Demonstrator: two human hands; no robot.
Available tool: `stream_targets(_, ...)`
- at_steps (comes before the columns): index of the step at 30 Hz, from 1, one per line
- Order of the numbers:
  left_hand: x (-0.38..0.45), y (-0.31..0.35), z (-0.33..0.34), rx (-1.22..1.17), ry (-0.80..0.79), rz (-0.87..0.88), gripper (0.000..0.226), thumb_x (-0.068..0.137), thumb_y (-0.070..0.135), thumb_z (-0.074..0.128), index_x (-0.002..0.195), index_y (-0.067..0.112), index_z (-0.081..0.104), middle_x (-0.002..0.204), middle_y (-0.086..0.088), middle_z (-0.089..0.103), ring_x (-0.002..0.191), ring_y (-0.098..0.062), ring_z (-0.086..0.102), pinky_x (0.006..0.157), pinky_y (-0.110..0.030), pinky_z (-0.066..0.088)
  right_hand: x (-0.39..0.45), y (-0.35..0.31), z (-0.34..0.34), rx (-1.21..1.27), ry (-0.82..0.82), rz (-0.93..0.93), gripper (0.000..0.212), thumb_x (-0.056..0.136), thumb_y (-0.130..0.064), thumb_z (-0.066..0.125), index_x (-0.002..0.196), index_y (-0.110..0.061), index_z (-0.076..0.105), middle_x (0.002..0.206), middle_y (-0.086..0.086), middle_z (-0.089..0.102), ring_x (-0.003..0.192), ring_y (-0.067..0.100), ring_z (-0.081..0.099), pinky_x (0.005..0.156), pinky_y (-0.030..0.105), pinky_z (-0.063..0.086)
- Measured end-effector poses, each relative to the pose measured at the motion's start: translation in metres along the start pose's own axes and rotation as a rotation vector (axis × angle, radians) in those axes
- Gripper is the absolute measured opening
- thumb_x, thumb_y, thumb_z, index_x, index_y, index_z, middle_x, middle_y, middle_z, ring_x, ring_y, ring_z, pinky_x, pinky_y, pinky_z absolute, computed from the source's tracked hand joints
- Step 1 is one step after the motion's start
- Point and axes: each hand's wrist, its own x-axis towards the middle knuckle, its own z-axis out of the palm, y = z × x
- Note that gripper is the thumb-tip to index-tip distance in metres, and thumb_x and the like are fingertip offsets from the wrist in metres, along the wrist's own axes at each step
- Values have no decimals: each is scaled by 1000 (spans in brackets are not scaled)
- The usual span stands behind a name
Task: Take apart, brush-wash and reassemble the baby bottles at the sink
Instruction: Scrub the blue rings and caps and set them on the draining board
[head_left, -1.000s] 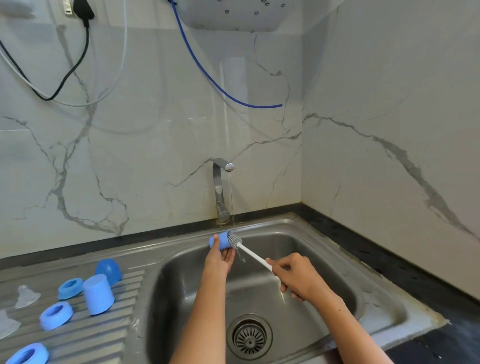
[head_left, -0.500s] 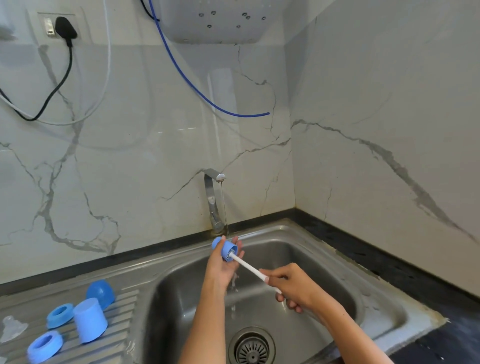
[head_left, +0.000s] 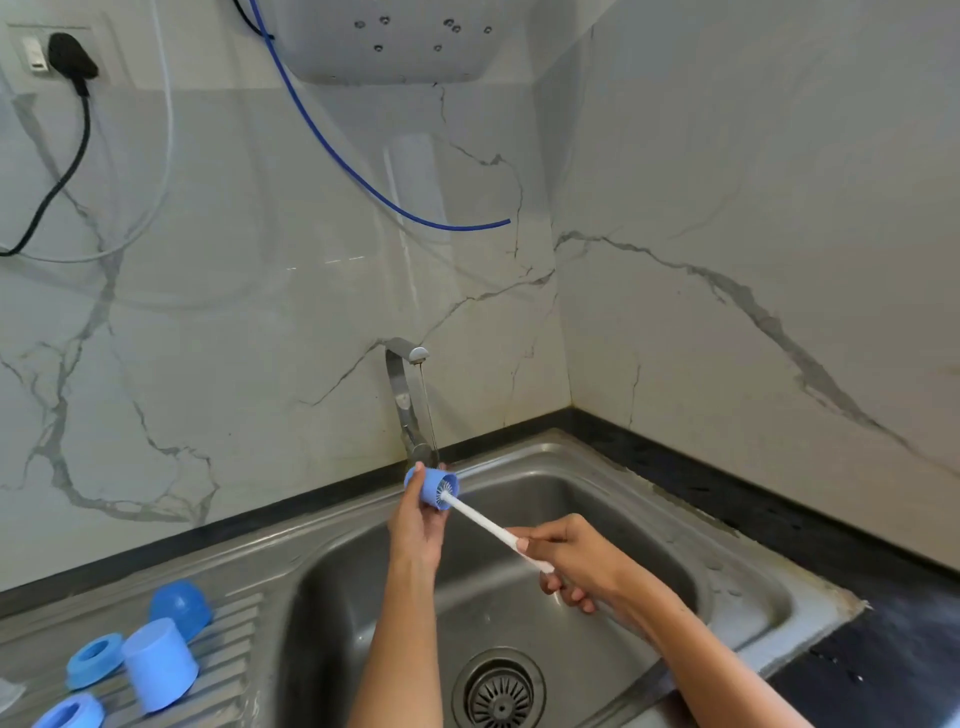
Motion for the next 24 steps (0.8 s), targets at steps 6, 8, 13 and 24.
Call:
stream_targets(6, 4, -14, 1, 222, 257, 36, 16, 84, 6, 70, 87, 5, 54, 85, -11, 56, 68, -20, 57, 50, -30, 54, 2, 1, 3, -518, 167, -44, 31, 99, -34, 49, 129, -37, 59, 88, -5, 67, 59, 8, 53, 57, 24, 47)
stream_targets(8, 0, -17, 3, 250, 372, 79, 32, 77, 7, 76, 97, 1, 52, 83, -11, 56, 65, -23, 57, 58, -37, 53, 3, -1, 7, -847, 235, -66, 35, 101, -36, 43, 135, -41, 52, 109, -2, 68, 84, 17, 63, 71, 28, 47)
stream_targets(13, 2, -10, -5, 239, 355, 28, 36, 79, 21, 76, 99, 2, 54, 83, -11, 55, 69, -22, 57, 64, -33, 53, 2, -4, 11, -488, 93, -136, 32, 100, -32, 49, 130, -32, 60, 91, -5, 65, 61, 7, 56, 56, 19, 44)
stream_targets(24, -2, -5, 9, -123, 103, -93, 11, 90, 11, 39, 81, 9, 45, 79, -10, 45, 66, -20, 47, 58, -33, 46, 6, 1, 5, -794, 274, -98, 34, 101, -39, 42, 134, -43, 52, 108, -3, 69, 89, 19, 64, 76, 32, 49)
